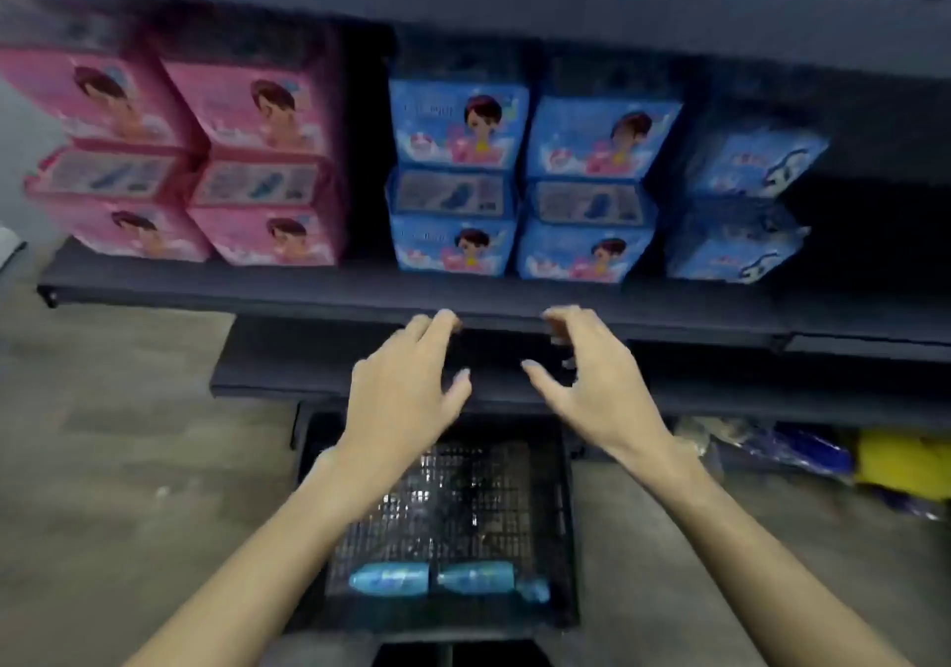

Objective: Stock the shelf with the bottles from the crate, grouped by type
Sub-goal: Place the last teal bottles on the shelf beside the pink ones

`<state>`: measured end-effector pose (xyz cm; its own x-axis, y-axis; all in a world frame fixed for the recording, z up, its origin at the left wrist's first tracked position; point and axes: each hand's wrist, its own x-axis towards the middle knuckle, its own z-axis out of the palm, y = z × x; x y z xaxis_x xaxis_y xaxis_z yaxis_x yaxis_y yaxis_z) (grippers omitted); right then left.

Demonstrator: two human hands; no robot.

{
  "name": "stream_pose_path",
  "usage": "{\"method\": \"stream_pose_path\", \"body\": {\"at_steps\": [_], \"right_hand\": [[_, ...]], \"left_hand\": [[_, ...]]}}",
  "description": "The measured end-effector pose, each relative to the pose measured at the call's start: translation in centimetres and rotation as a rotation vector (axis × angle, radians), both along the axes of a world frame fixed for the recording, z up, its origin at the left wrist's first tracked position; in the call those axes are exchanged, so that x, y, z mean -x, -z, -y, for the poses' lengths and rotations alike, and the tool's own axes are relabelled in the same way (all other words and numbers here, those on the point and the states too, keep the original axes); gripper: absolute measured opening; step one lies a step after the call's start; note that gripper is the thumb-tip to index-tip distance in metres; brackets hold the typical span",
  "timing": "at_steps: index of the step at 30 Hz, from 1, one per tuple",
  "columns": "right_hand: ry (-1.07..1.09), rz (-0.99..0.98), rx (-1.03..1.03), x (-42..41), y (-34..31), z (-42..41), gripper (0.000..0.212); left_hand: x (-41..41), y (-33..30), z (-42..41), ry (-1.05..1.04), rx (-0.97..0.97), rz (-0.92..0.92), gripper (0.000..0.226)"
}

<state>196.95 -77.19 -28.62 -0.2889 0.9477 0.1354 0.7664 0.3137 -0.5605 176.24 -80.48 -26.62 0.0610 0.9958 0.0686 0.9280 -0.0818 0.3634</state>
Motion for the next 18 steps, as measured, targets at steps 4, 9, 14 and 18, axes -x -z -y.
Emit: {"method": "stream_pose_path", "body": {"at_steps": [4,9,14,18], "right_hand": [[-0.021,0.187,0.43,0.0,13.6,3.2,0.051],[-0.11,0.372,0.874,0.0,28.9,8.2,0.054],[-0.223,0.54,1.032,0.9,40.7,11.6,0.062],[-0.342,0.662,1.043,1.7,48.8,13.5,0.064]], "left_hand": [[0.9,13.3,3.9,-0.027,0.383,-0.057,0.044],[2.1,27.8,9.3,-0.049,0.763,-0.07,0.046],[3.8,40.1,12.6,-0.149,1.102,-0.054,0.037],[4.1,49.0,14.3,-0.556,1.329,0.223,0.038]]}}
